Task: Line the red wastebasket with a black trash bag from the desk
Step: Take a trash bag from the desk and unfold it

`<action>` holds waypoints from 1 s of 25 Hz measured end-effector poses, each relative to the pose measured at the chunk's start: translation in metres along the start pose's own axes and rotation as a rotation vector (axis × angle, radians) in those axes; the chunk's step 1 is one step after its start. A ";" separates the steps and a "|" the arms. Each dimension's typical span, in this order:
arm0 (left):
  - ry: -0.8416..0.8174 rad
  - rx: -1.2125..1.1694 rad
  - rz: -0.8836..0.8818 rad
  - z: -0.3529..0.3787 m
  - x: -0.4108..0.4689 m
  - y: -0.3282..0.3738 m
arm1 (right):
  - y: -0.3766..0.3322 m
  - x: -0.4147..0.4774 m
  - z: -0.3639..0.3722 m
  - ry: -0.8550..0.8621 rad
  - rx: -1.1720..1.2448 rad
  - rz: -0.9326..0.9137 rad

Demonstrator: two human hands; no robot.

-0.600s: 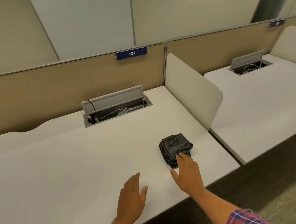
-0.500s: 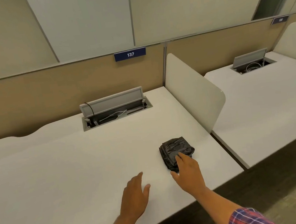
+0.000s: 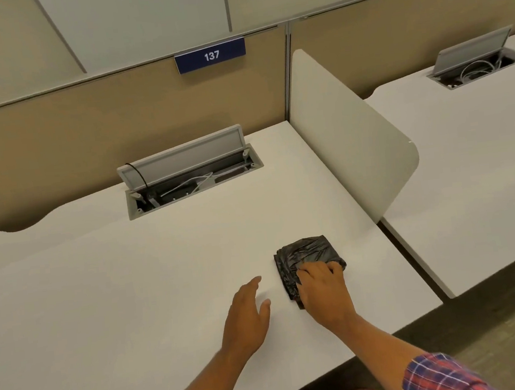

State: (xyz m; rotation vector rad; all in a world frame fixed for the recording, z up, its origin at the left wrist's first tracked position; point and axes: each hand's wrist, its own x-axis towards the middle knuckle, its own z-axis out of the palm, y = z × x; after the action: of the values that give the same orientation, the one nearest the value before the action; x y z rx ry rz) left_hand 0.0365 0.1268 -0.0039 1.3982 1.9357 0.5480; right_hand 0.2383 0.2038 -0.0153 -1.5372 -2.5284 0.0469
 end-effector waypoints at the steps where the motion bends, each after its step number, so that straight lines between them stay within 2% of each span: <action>1: 0.018 -0.013 -0.001 0.000 0.003 0.004 | 0.003 0.001 0.000 0.061 0.031 0.021; 6: 0.184 -0.212 0.007 -0.007 0.011 0.031 | 0.015 0.011 -0.033 0.316 0.350 0.310; 11: 0.272 -0.384 0.034 -0.012 0.004 0.073 | 0.019 0.015 -0.089 0.341 0.925 0.585; 13: 0.246 -0.470 0.024 -0.013 -0.003 0.089 | 0.013 0.016 -0.106 0.358 1.121 0.695; 15: 0.191 -0.602 -0.065 -0.016 -0.013 0.102 | 0.005 0.014 -0.118 0.359 1.377 0.822; 17: 0.090 -0.834 -0.180 -0.020 -0.025 0.109 | -0.007 0.008 -0.129 0.303 1.722 0.888; 19: -0.058 -1.162 -0.246 -0.024 -0.037 0.107 | -0.020 -0.003 -0.137 0.219 1.992 0.878; 20: -0.108 -1.299 -0.248 -0.028 -0.044 0.104 | -0.027 -0.009 -0.138 0.167 2.040 0.865; 22: -0.077 -1.421 -0.243 -0.041 -0.061 0.094 | -0.043 -0.024 -0.138 0.081 2.038 0.857; 24: 0.022 -1.396 -0.251 -0.054 -0.079 0.082 | -0.060 -0.040 -0.137 0.058 1.925 0.878; 25: 0.061 -1.363 -0.257 -0.058 -0.089 0.074 | -0.070 -0.048 -0.138 0.065 1.795 0.885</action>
State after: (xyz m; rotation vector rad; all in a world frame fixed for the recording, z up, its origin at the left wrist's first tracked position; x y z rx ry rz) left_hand 0.0598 0.0713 0.1110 0.2459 1.1868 1.3982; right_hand 0.2224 0.1196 0.1221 -1.3000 -0.6216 1.6524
